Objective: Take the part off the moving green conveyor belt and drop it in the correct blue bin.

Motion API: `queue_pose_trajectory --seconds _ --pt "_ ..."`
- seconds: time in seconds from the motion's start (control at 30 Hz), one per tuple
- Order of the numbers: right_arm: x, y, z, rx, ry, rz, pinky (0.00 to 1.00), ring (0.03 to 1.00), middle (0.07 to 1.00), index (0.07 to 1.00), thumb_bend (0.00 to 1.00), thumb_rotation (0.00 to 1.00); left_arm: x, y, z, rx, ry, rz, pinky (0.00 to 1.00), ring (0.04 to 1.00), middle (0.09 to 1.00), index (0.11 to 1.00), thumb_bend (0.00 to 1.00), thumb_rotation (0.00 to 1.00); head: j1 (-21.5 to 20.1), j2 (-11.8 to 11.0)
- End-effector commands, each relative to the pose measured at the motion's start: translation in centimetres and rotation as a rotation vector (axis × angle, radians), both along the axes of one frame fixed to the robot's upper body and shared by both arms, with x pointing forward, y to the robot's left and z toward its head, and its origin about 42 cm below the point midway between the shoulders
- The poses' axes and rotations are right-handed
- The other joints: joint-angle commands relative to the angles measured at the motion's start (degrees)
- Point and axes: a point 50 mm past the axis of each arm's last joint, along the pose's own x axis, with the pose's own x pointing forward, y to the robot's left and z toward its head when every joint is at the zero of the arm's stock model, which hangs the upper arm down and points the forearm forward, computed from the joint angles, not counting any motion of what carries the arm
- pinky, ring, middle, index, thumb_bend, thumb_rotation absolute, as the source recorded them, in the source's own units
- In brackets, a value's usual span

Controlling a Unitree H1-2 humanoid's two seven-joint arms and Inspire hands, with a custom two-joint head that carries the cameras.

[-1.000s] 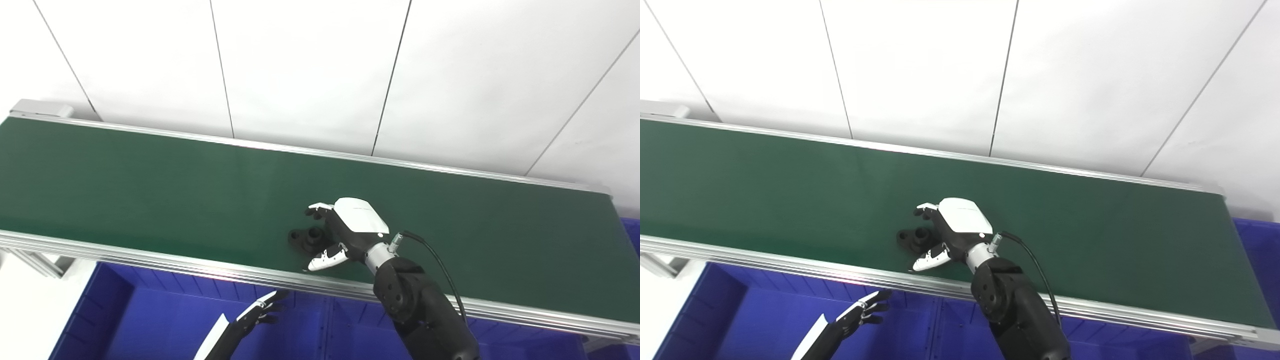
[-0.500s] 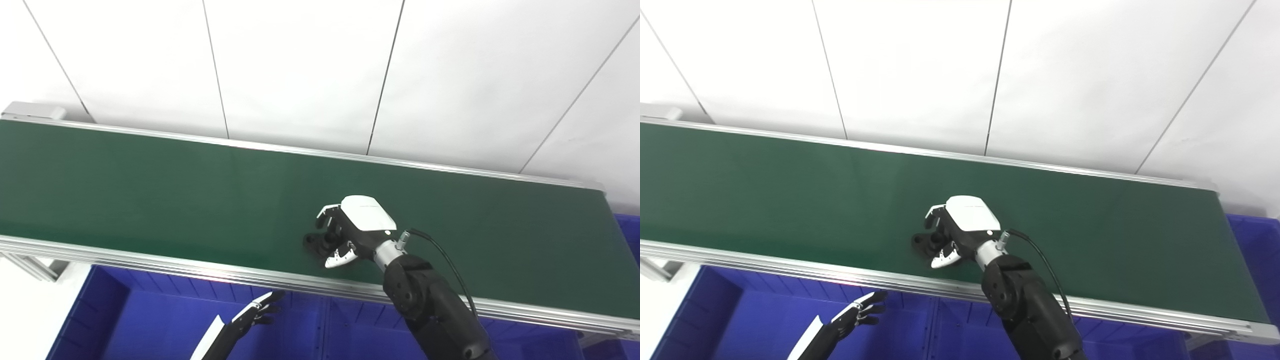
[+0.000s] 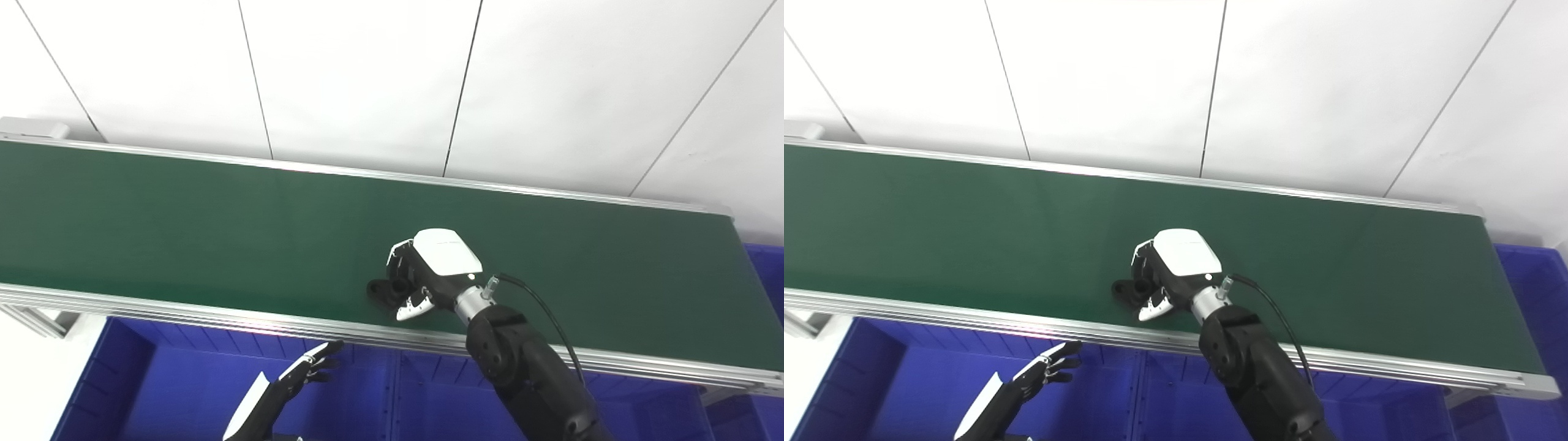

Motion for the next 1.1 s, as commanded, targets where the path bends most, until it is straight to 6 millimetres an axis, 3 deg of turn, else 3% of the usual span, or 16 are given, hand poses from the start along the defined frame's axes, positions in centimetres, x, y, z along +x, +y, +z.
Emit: queue_pose_trajectory --seconds 0.0,0.27,0.53,0.67,0.97,1.07 --pt "-0.1 1.0 3.2 0.089 -0.102 0.054 0.26 0.393 0.515 0.489 0.52 0.0 -0.2 -0.2 0.8 -0.029 -0.034 0.001 0.78 0.844 0.901 0.872 0.64 0.35 0.0 0.3" --pt "-2.9 -0.7 7.3 0.2 -0.185 0.01 0.2 0.438 0.483 0.489 0.52 0.0 -0.2 -0.1 0.9 -0.038 -0.027 0.001 0.78 0.847 0.904 0.873 0.66 0.38 -0.2 0.8" --pt "-6.2 -3.9 7.5 0.232 -0.18 -0.049 0.18 0.444 0.479 0.489 0.52 0.0 -0.4 -0.1 1.0 -0.05 -0.021 -0.003 0.78 0.847 0.906 0.875 0.66 0.38 -0.7 1.8" --pt "-8.3 -5.5 6.2 0.221 -0.11 -0.083 0.18 0.414 0.487 0.489 0.52 0.0 -0.5 -0.1 1.1 -0.061 -0.015 -0.003 0.78 0.852 0.905 0.876 0.67 0.38 -0.8 2.3" --pt "-14.1 -8.6 0.9 0.194 0.037 -0.142 0.16 0.398 0.496 0.489 0.52 0.0 -0.6 0.2 1.4 -0.079 -0.005 -0.007 0.79 0.85 0.903 0.878 0.66 0.37 -1.2 4.2" --pt "-15.8 -9.4 -1.1 0.167 0.085 -0.174 0.21 0.398 0.496 0.489 0.52 0.0 -0.6 0.3 1.5 -0.09 -0.001 -0.007 0.8 0.853 0.903 0.878 0.67 0.37 -1.3 4.8"
